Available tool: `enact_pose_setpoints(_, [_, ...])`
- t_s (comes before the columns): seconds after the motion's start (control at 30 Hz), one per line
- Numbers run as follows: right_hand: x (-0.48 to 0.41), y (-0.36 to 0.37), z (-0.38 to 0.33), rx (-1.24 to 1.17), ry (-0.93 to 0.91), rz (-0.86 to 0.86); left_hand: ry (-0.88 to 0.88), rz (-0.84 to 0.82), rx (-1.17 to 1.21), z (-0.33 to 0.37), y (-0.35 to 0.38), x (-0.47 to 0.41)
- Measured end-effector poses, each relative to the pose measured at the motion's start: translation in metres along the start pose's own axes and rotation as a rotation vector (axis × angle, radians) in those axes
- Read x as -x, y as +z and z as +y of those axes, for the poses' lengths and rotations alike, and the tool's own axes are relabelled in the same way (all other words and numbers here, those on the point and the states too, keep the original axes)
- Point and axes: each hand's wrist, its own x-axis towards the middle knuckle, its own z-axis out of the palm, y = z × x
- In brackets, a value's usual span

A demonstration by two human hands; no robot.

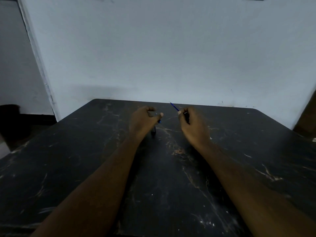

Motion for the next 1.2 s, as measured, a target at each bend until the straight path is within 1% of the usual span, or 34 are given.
enact_pose_setpoints(0.07, [0.000,0.000,0.000,-0.011,0.008,0.015,0.058,-0.048,-0.151,0.001,0.003,0.005])
enact_pose_setpoints(0.17, [0.001,0.000,0.000,-0.019,0.014,0.033,0.140,-0.073,-0.330,0.005,0.004,0.012])
enact_pose_setpoints(0.23, [0.001,-0.001,0.001,-0.022,0.016,0.038,0.156,-0.084,-0.372,0.006,0.004,0.015])
enact_pose_setpoints(0.3, [0.001,-0.001,0.001,-0.024,0.007,0.044,0.145,-0.095,-0.365,0.004,0.003,0.015])
enact_pose_setpoints(0.53, [0.002,-0.004,-0.005,-0.044,0.012,0.038,0.083,-0.150,-0.232,-0.001,0.008,0.009])
enact_pose_setpoints(0.77, [0.003,-0.004,-0.005,-0.041,0.005,0.032,0.000,-0.115,-0.046,0.000,0.005,0.005])
enact_pose_setpoints(0.9, [0.002,-0.002,-0.003,-0.054,0.027,0.011,-0.075,-0.057,0.145,0.002,0.003,0.004])
enact_pose_setpoints(1.07, [0.001,0.000,0.000,-0.043,0.012,-0.011,-0.136,-0.077,0.440,0.017,0.000,0.005])
enact_pose_setpoints(1.2, [0.001,0.002,0.002,-0.037,-0.003,-0.035,-0.108,-0.093,0.505,0.026,0.002,0.009])
